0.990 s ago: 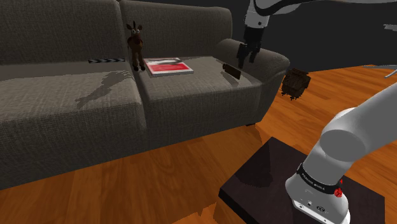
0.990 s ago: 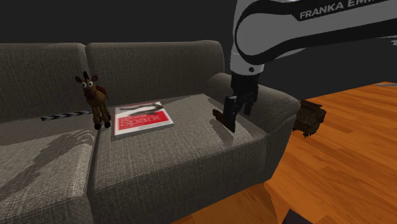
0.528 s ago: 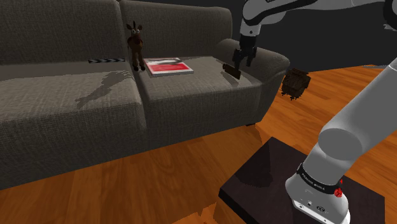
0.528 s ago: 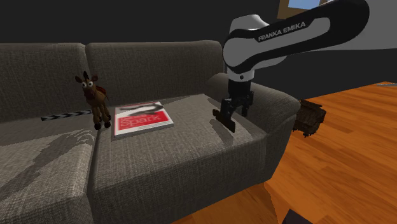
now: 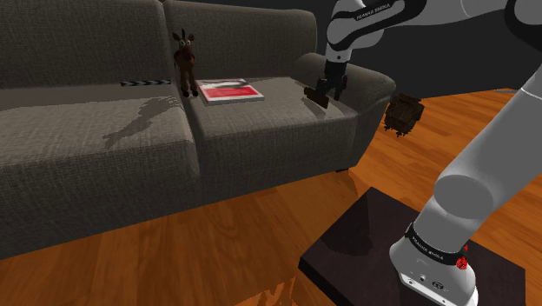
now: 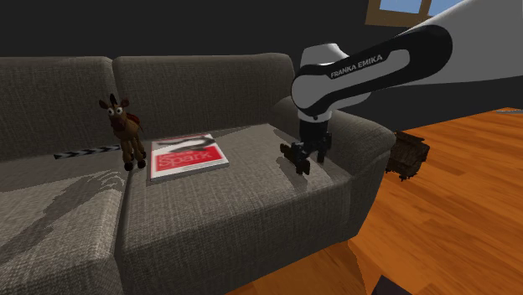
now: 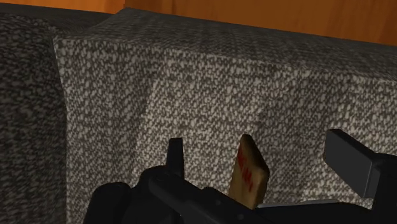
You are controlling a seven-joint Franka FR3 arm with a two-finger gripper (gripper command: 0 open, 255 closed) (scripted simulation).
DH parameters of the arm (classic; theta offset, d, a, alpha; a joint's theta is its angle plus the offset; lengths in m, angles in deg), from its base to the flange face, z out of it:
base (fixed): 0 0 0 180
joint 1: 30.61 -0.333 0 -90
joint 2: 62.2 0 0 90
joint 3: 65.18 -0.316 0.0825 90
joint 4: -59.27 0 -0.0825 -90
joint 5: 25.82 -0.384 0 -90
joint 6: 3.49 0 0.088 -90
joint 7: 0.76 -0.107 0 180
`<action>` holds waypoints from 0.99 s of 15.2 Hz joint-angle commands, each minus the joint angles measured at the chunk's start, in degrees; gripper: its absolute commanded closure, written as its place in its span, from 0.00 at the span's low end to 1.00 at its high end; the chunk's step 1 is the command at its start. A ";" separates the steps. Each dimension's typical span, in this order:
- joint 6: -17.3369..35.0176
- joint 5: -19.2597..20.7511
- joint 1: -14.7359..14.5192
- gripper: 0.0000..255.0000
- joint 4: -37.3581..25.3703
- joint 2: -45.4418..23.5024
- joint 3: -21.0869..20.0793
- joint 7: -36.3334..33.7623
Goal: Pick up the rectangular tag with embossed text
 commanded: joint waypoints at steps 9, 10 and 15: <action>1.01 0.02 0.04 1.00 0.85 -0.13 0.05 0.00; 1.01 0.02 0.04 1.00 0.85 -0.12 0.05 0.00; -1.23 0.00 0.02 1.00 -0.91 0.35 0.01 0.11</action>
